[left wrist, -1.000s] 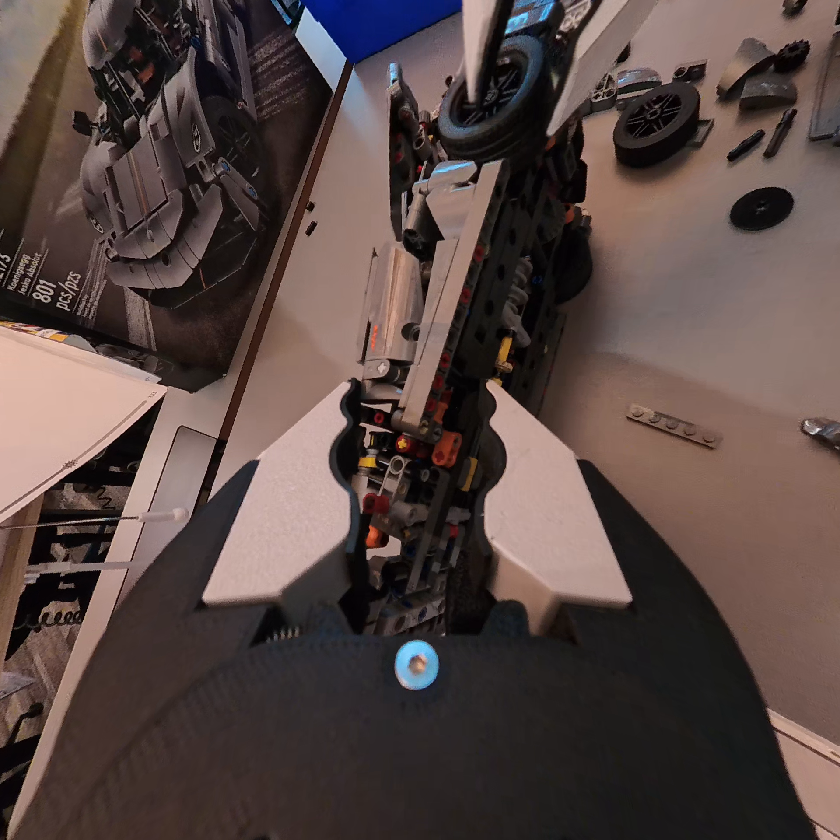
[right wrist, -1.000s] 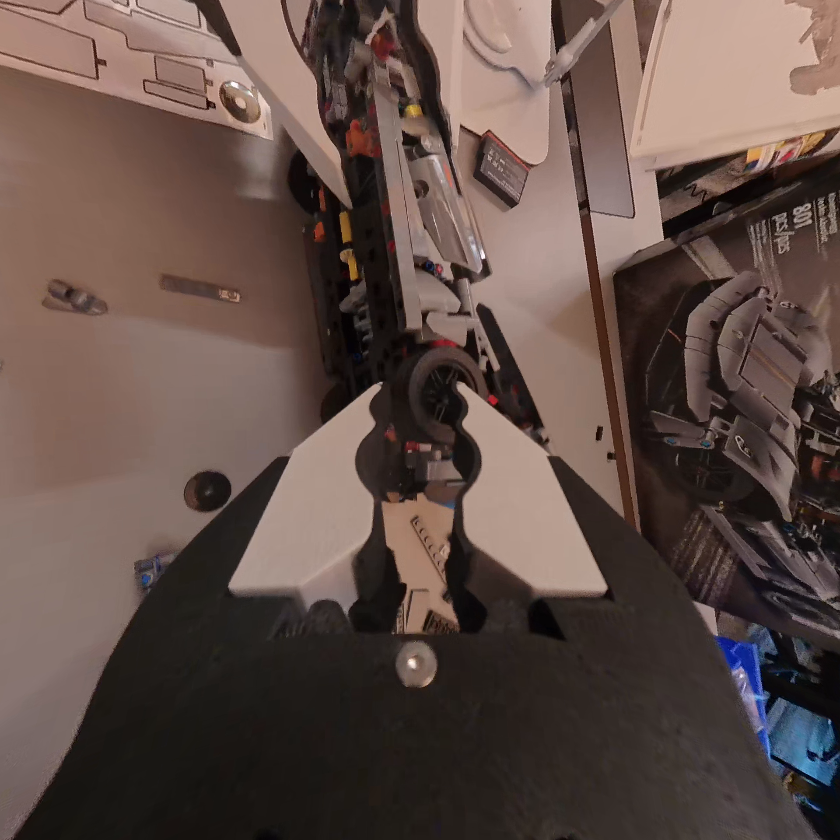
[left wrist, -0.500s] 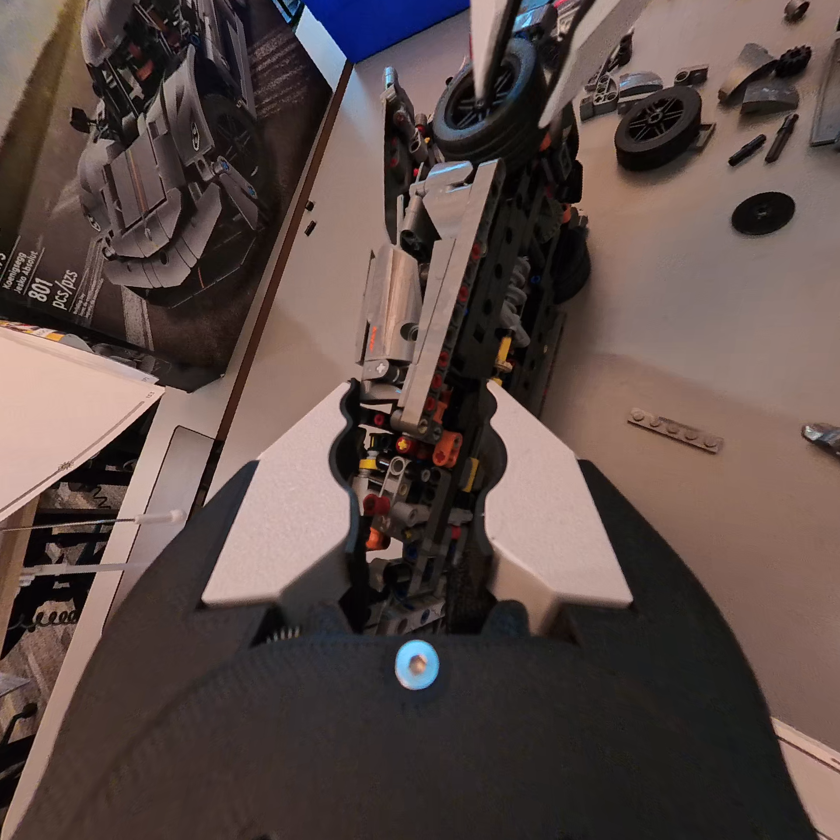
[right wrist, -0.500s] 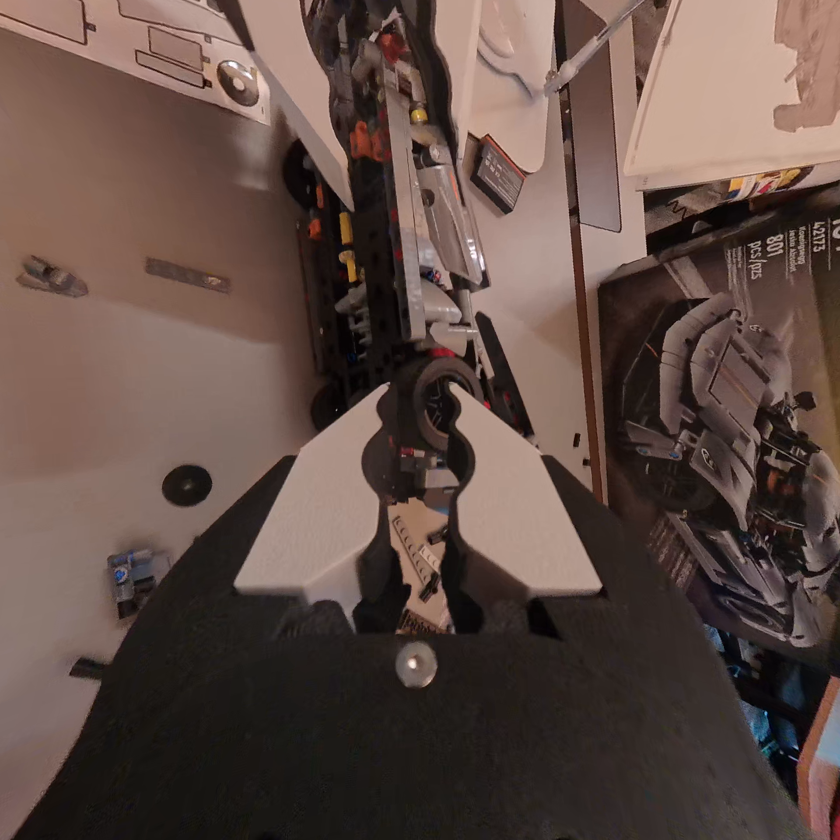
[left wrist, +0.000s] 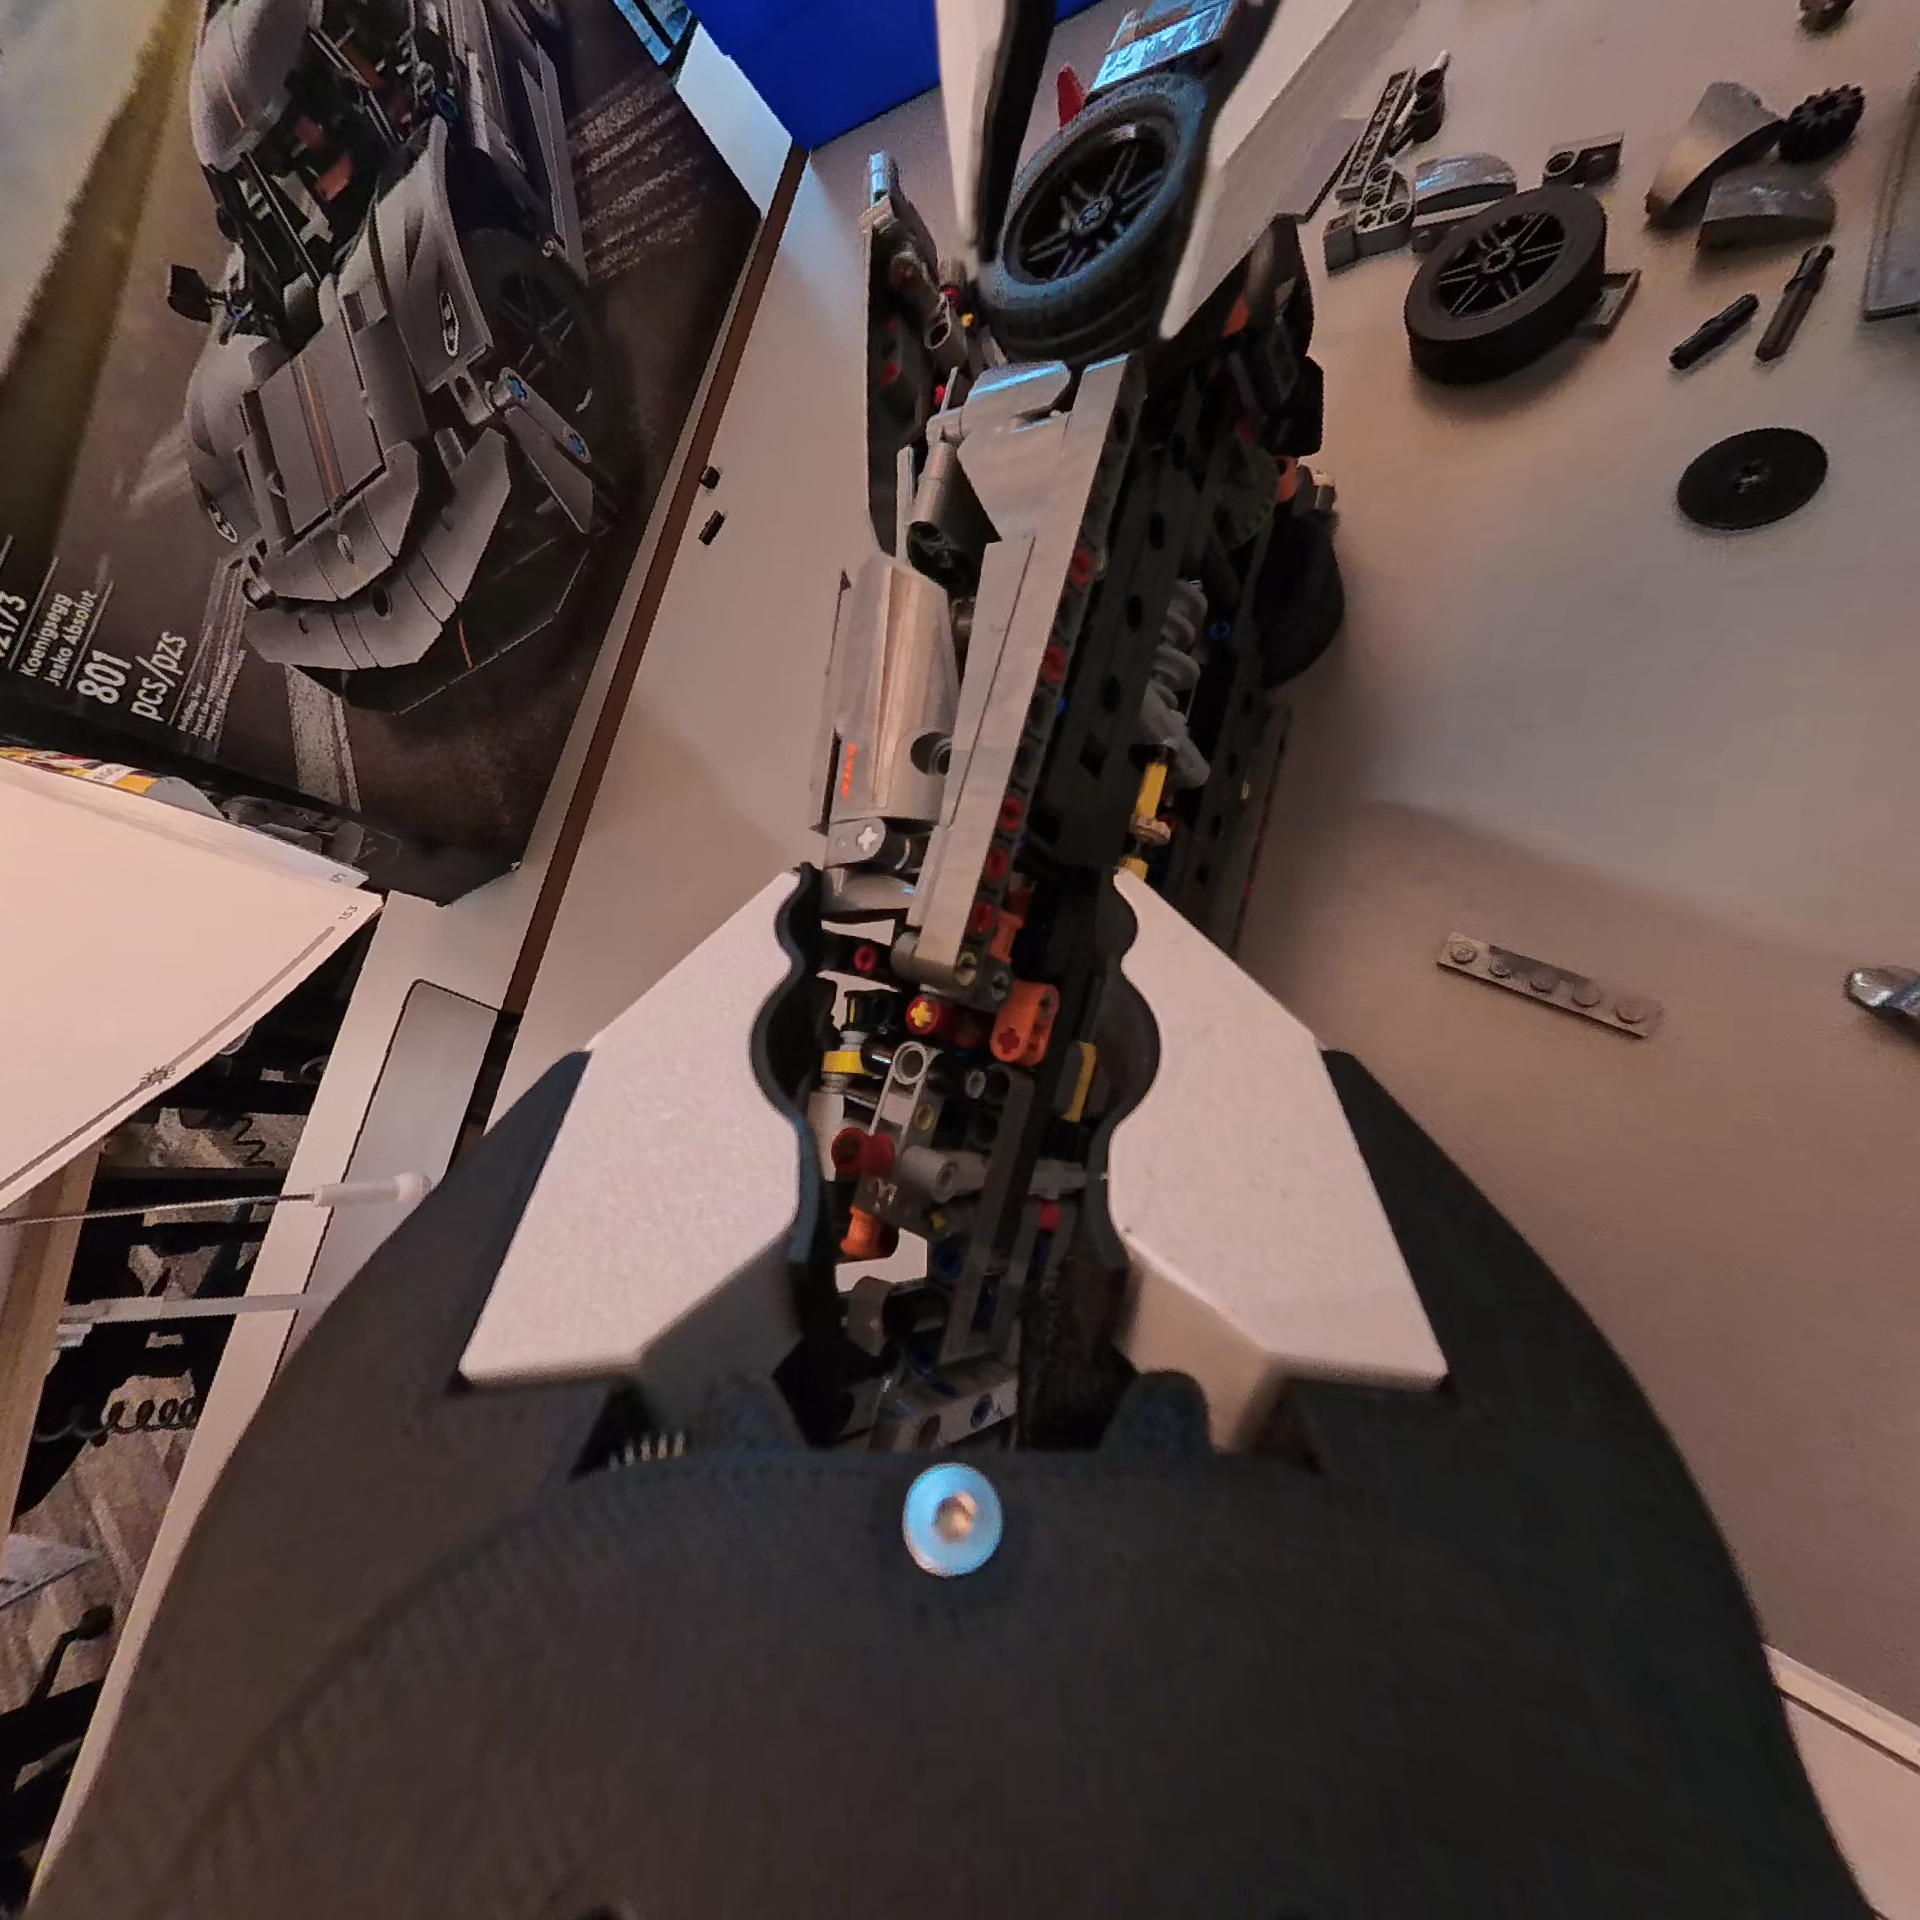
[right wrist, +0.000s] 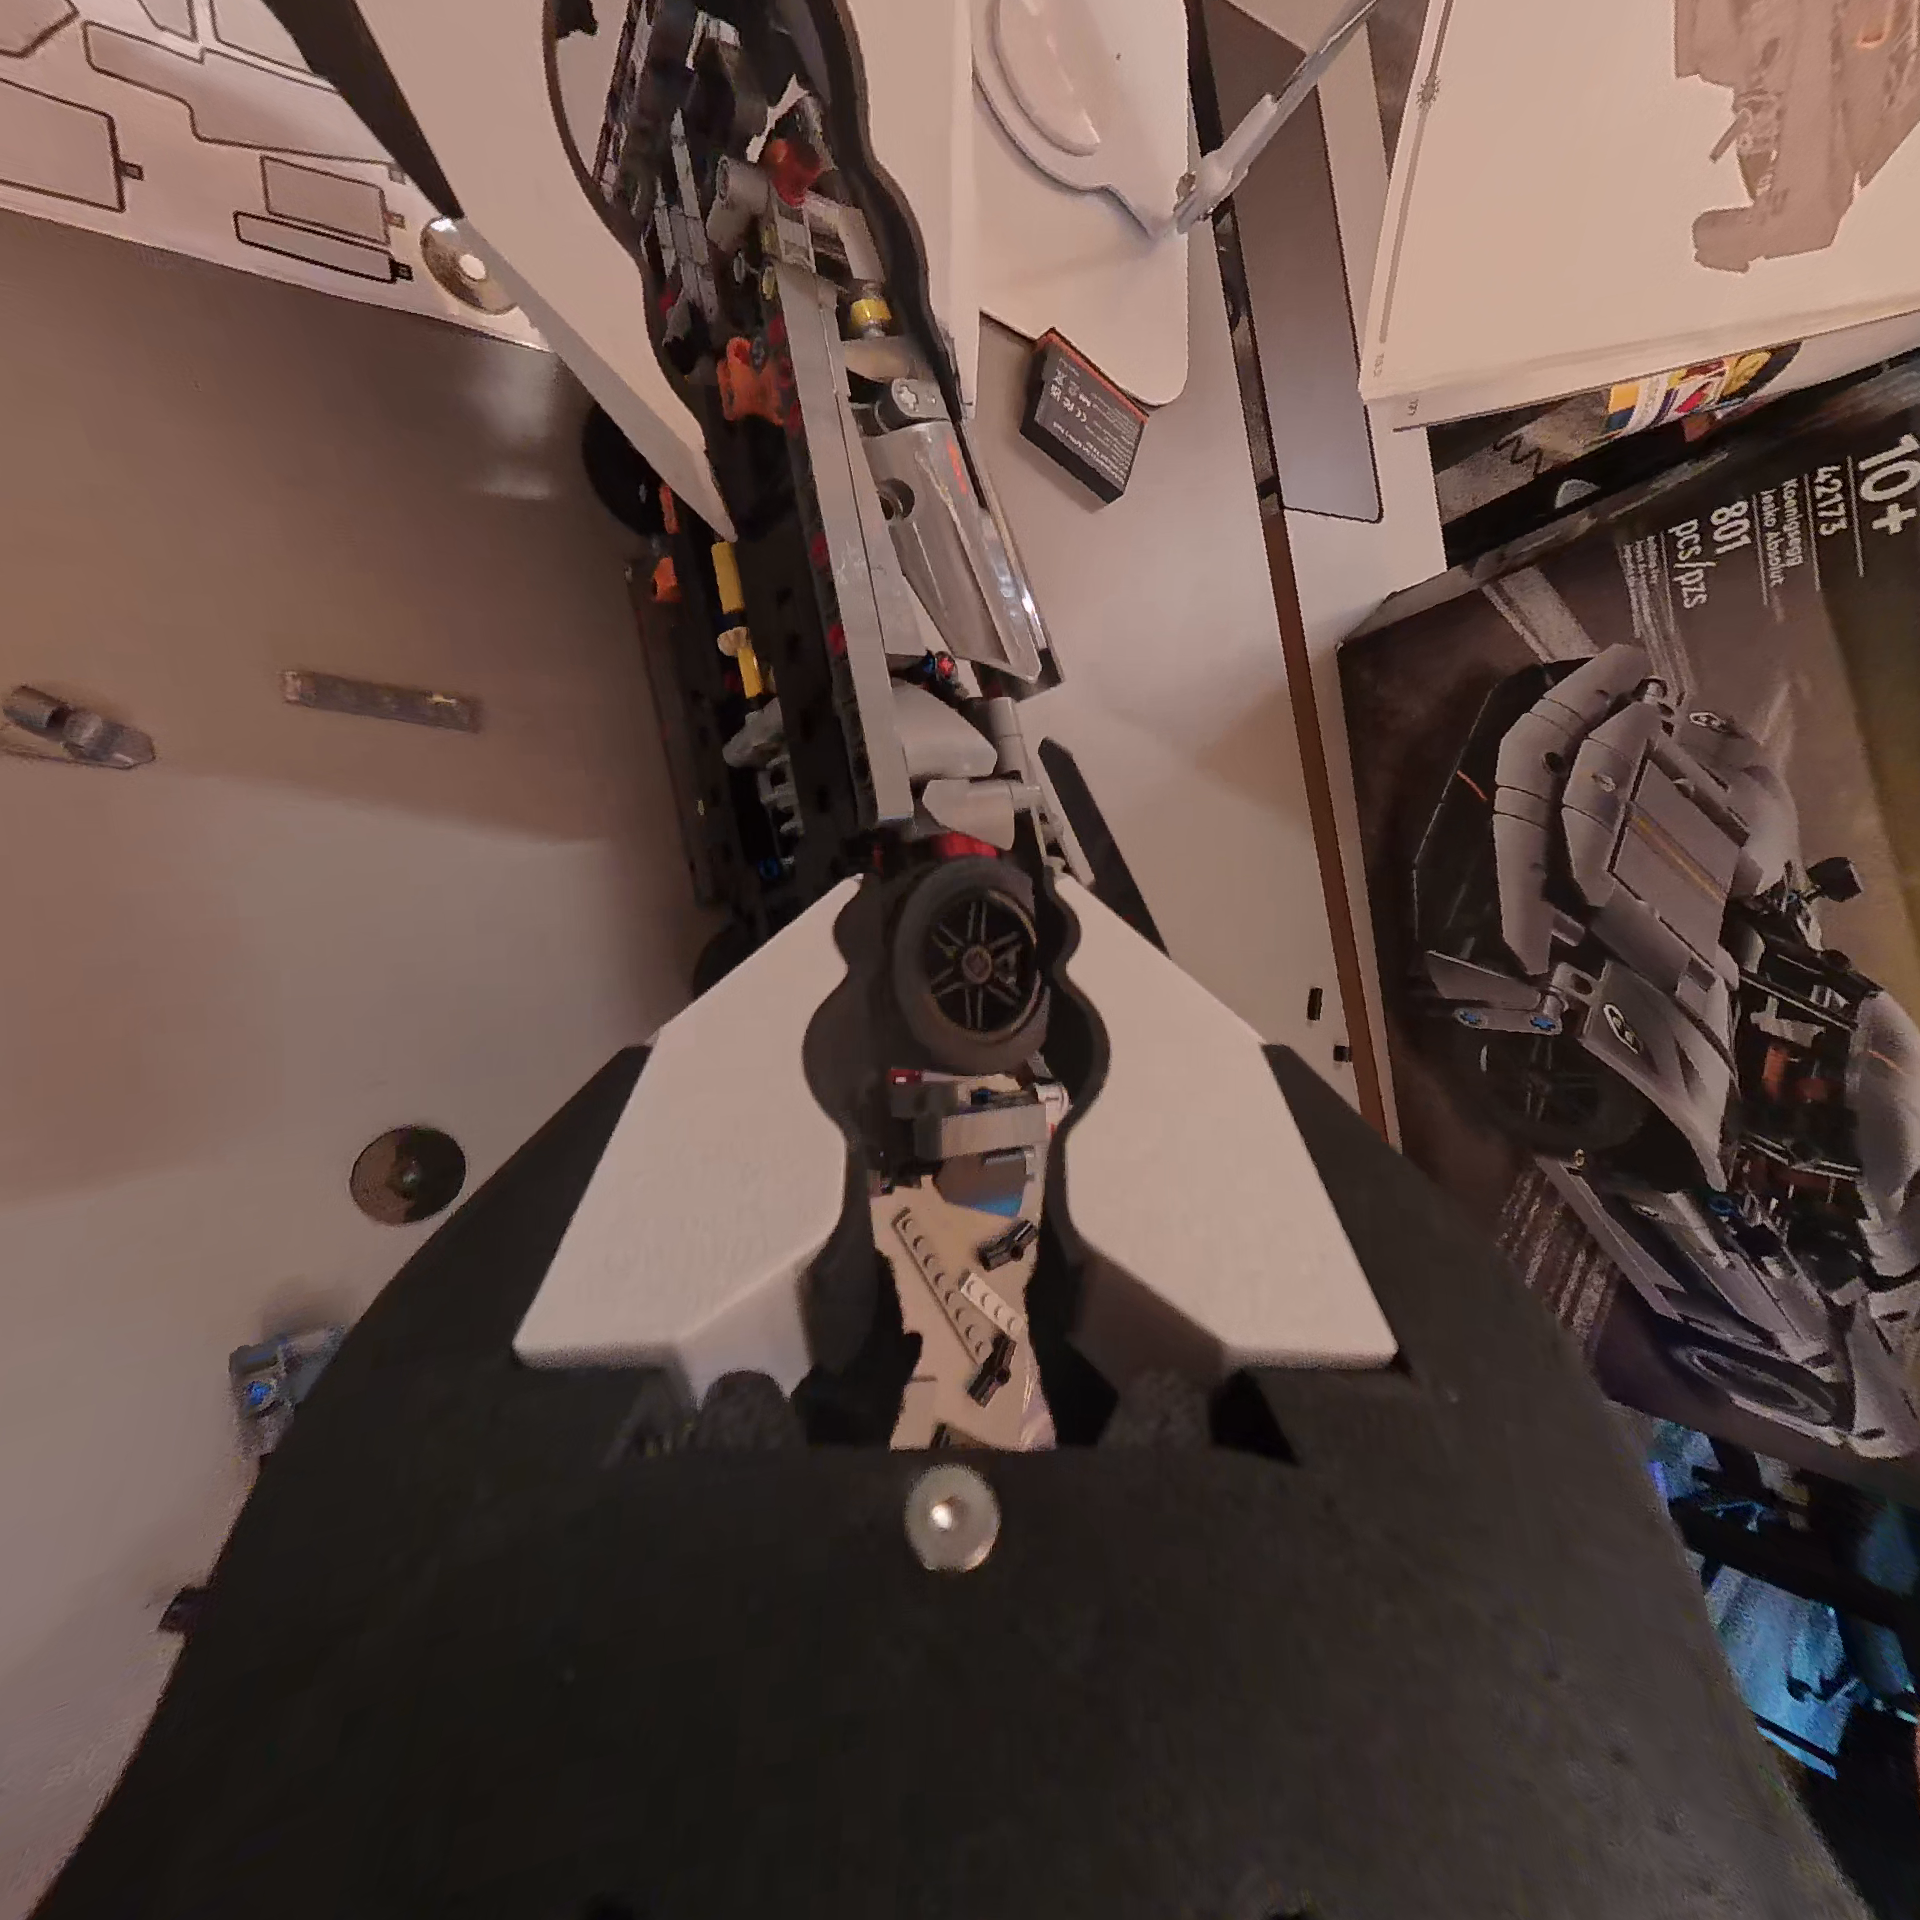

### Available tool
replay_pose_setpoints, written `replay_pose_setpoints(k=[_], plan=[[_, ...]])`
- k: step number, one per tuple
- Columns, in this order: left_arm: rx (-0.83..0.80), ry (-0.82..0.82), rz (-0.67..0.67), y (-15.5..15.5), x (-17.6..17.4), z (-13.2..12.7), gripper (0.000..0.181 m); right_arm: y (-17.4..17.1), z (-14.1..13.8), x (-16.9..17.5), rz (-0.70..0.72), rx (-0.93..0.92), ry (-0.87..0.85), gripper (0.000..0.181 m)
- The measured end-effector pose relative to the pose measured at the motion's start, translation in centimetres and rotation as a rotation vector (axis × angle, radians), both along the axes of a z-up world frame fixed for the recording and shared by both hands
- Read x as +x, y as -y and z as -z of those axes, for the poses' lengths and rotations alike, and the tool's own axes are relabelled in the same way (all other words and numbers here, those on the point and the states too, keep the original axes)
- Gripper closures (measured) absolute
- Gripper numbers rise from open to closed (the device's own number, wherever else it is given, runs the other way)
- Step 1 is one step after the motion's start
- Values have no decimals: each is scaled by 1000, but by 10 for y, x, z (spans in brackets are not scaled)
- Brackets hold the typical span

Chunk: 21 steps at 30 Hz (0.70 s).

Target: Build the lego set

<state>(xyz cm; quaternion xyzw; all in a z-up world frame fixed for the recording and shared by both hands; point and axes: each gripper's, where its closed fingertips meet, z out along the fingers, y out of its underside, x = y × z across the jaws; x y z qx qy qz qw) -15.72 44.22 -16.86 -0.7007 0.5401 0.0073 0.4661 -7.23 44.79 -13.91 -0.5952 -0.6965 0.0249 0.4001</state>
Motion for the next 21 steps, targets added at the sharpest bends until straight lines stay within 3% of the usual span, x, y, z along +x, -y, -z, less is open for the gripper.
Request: replay_pose_setpoints(k=[8,12,17,21], plan=[[-2,4,-12,-3,-2,1,129,-6,-5,29,66,12,20,157],[-2,-1,0,-1,0,0,130,24,-14,29,-8,49,-39,162],[-7,4,0,-2,0,0,130,52,31,32,-76,-34,48,160],[-5,3,-2,-1,1,0,130,44,78,36,-71,-19,148,161]])
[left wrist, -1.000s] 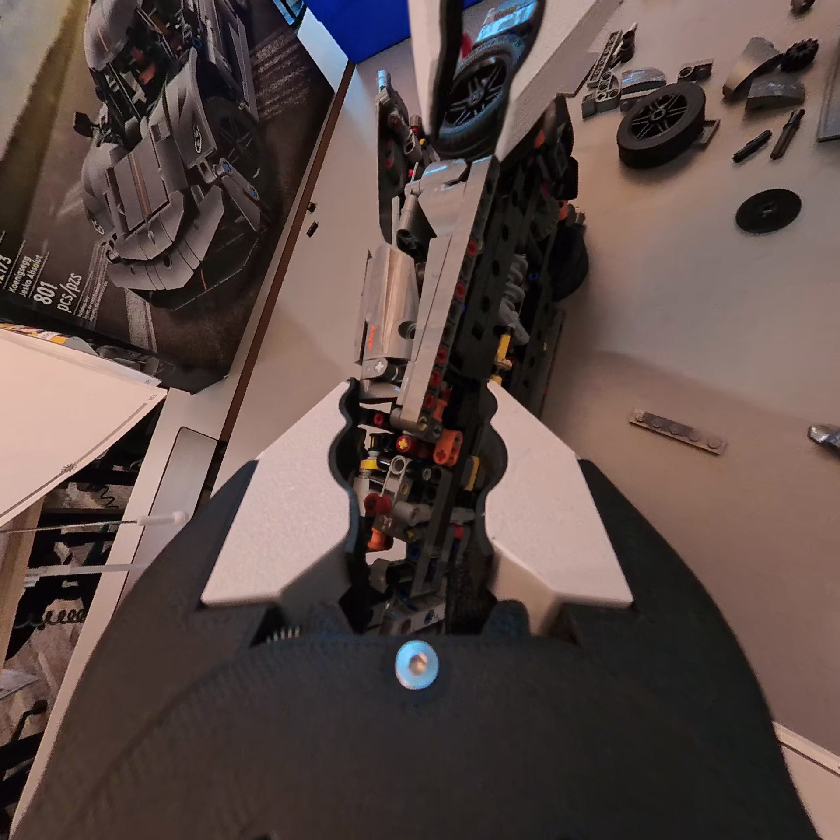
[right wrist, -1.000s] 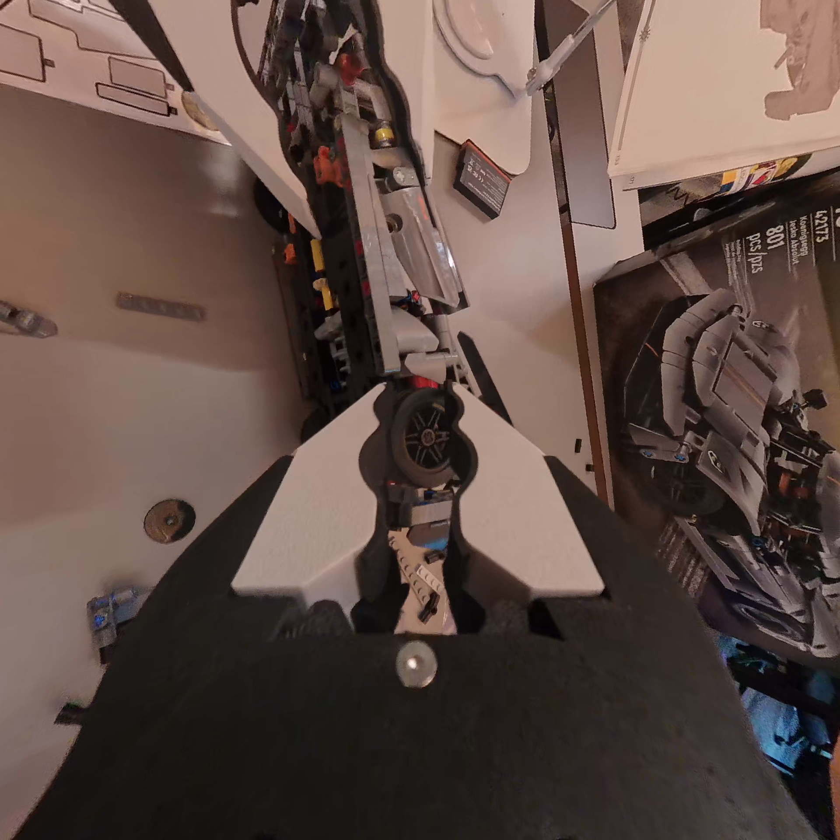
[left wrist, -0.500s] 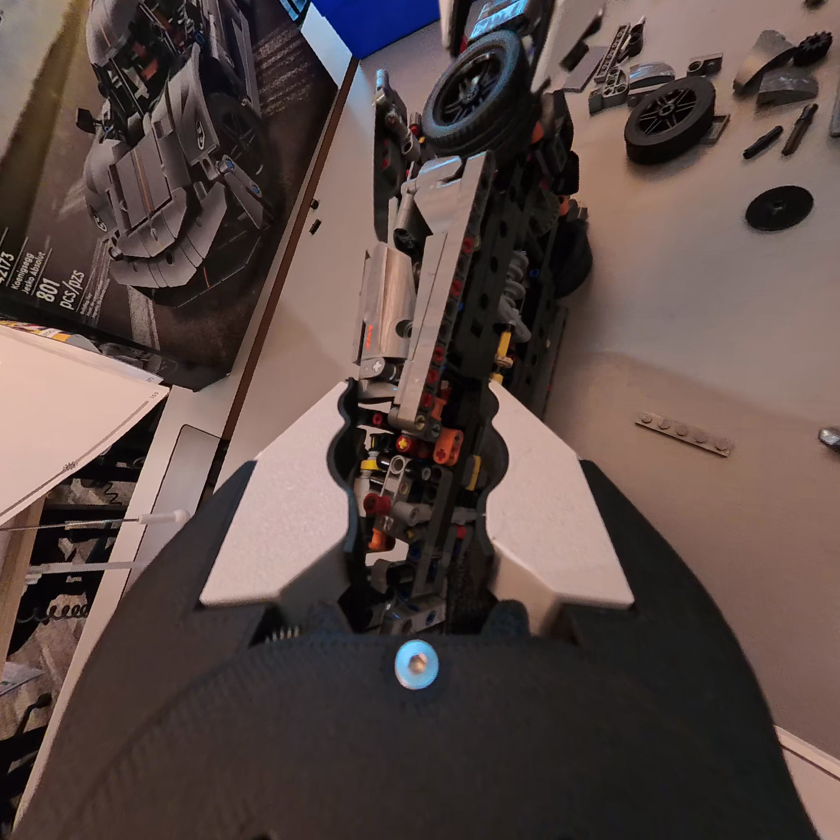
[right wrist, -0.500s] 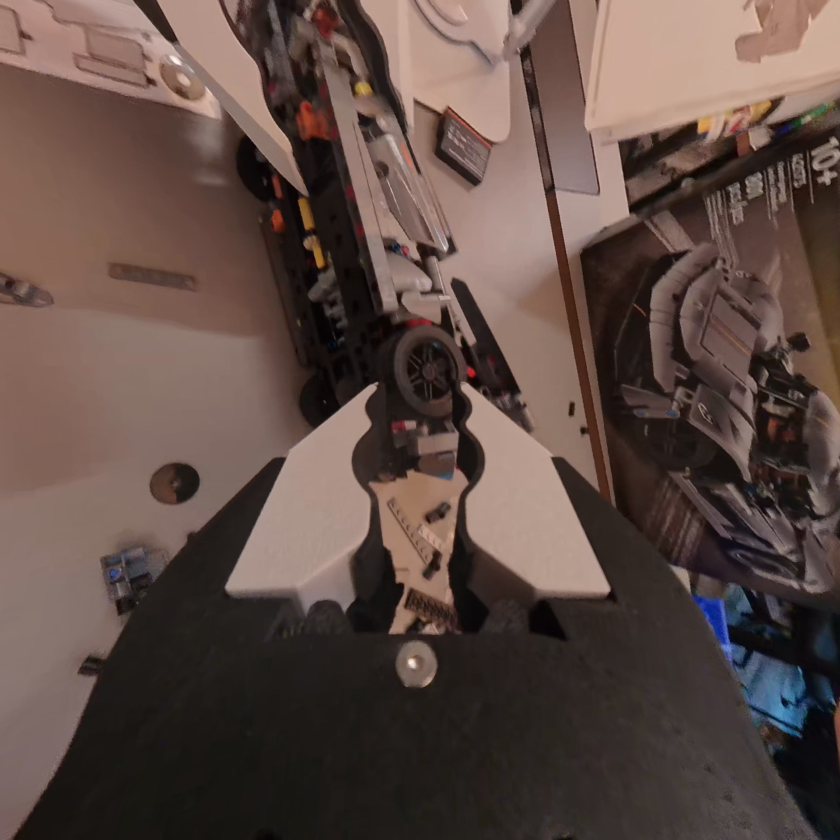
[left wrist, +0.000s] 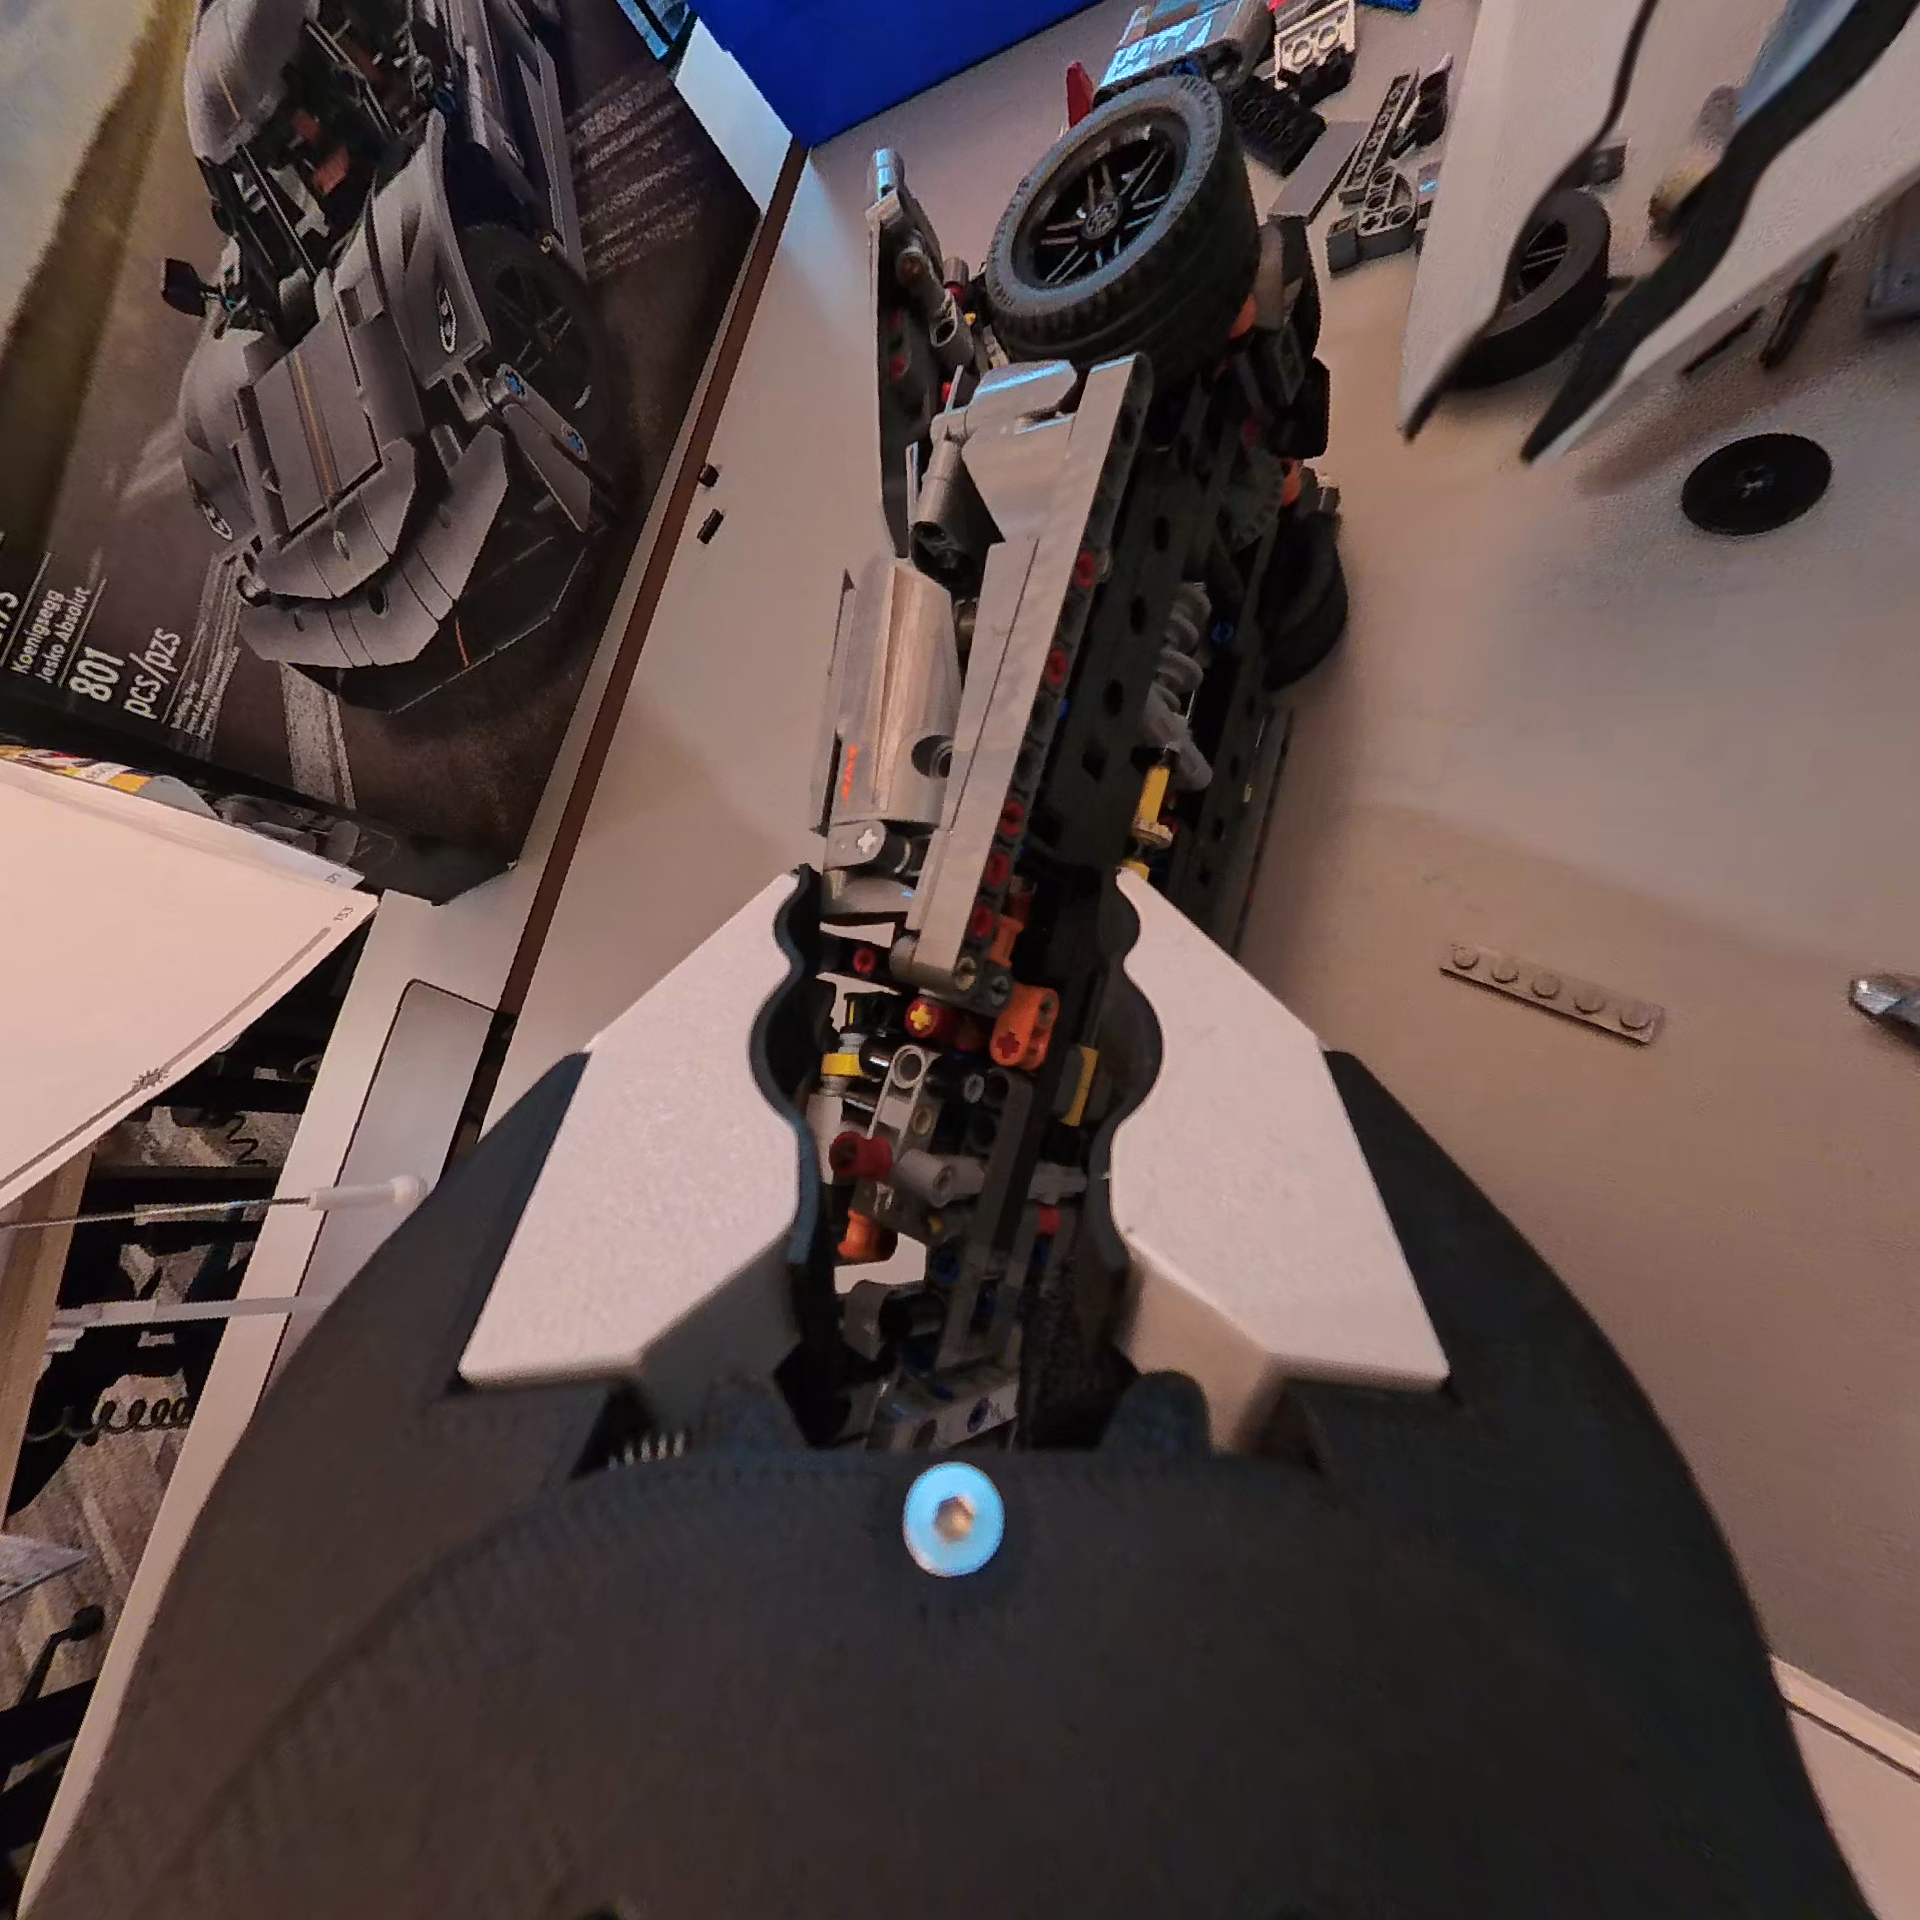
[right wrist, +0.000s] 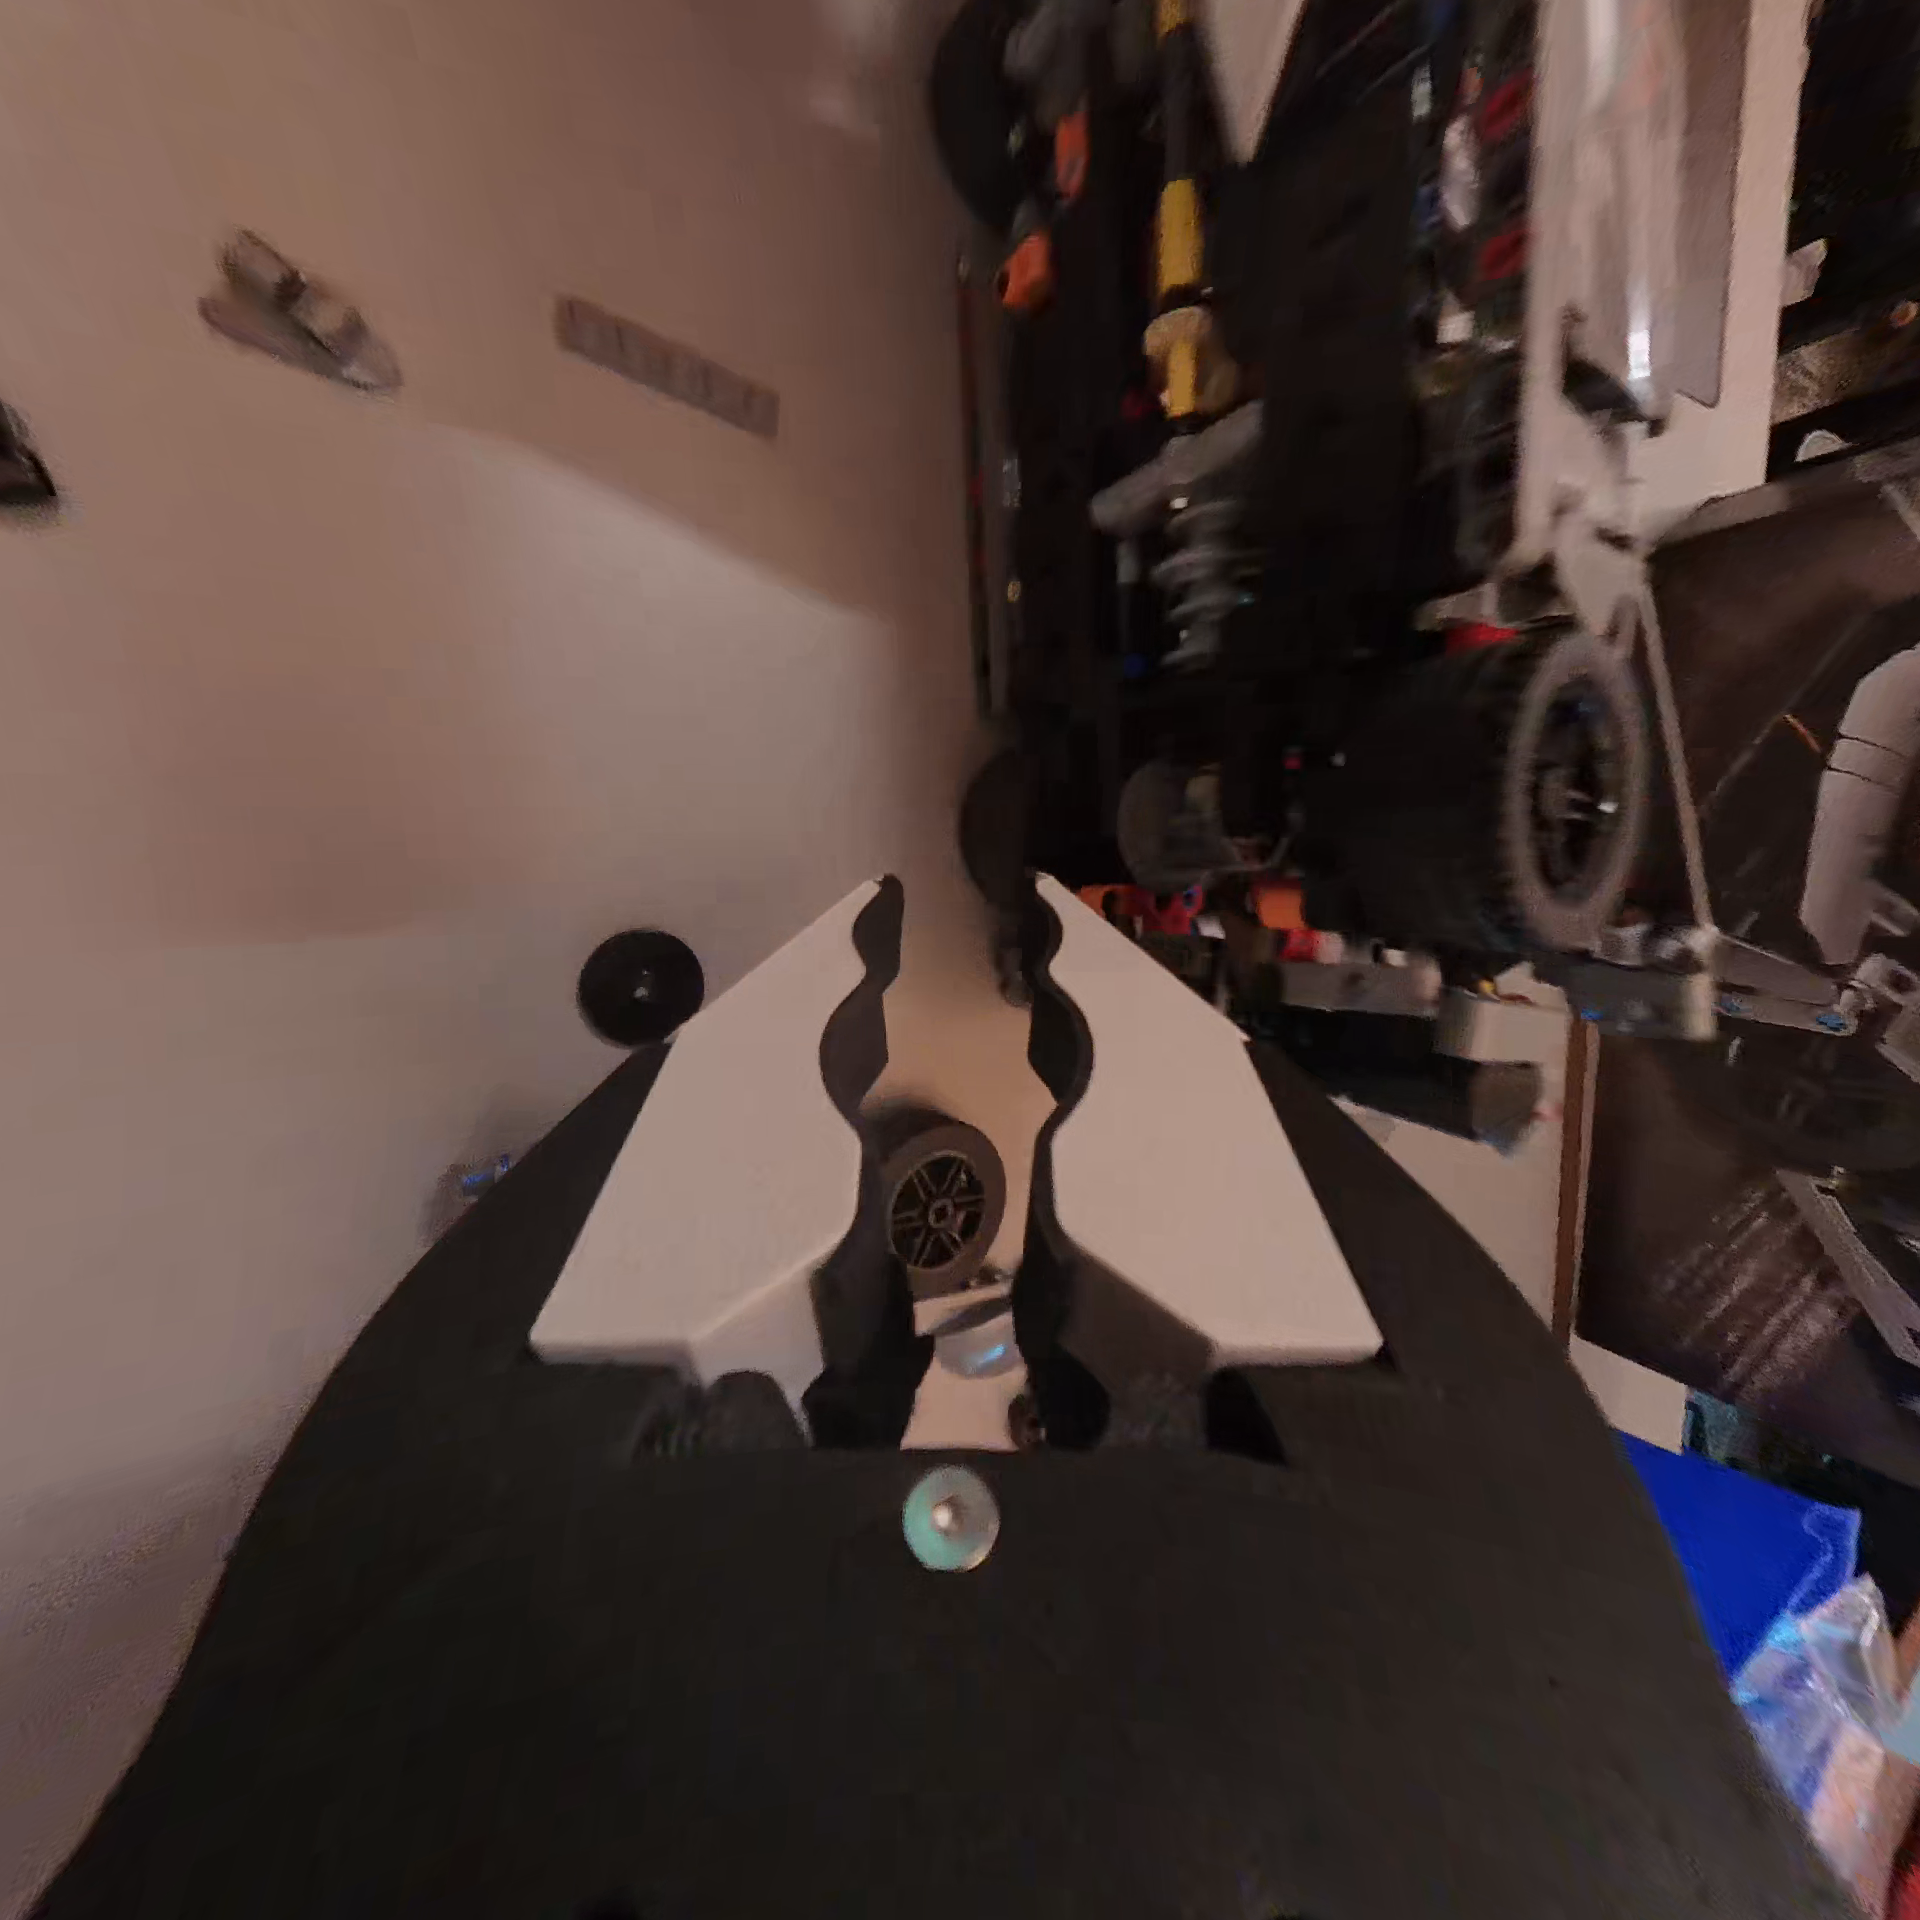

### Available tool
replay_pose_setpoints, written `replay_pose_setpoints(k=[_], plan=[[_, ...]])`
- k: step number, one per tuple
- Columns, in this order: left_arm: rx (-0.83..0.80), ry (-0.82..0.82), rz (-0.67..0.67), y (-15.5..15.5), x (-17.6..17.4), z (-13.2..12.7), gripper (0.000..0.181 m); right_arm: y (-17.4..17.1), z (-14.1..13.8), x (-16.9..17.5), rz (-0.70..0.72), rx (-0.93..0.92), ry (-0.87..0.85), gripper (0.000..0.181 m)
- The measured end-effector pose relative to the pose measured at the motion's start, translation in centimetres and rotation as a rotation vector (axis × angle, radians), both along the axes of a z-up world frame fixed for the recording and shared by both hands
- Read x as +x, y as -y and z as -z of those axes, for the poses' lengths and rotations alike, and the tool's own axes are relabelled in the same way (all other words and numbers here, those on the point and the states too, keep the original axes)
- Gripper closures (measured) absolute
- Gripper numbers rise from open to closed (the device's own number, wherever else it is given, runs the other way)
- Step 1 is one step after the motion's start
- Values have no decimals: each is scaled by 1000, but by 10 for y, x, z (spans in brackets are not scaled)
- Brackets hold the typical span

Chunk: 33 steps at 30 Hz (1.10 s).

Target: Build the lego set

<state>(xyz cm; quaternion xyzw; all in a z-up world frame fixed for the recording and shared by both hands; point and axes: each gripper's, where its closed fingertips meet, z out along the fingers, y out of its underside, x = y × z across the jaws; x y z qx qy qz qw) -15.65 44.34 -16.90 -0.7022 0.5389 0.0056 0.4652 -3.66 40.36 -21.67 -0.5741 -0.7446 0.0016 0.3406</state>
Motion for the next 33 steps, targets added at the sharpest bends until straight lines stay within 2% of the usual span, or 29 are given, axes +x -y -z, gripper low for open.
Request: replay_pose_setpoints(k=[3,8,12,21,33], plan=[[0,0,0,0,0,0,130,-4,16,-6,-14,-5,-6,163],[1,1,3,0,0,0,130,-23,27,-10,32,42,-22,166],[-3,4,4,0,0,0,130,-28,26,-14,39,30,-65,176],[-5,7,4,0,0,0,130,-26,26,-23,15,40,-92,176],[-3,5,4,0,0,0,130,-28,23,-7,25,51,-66,181]])
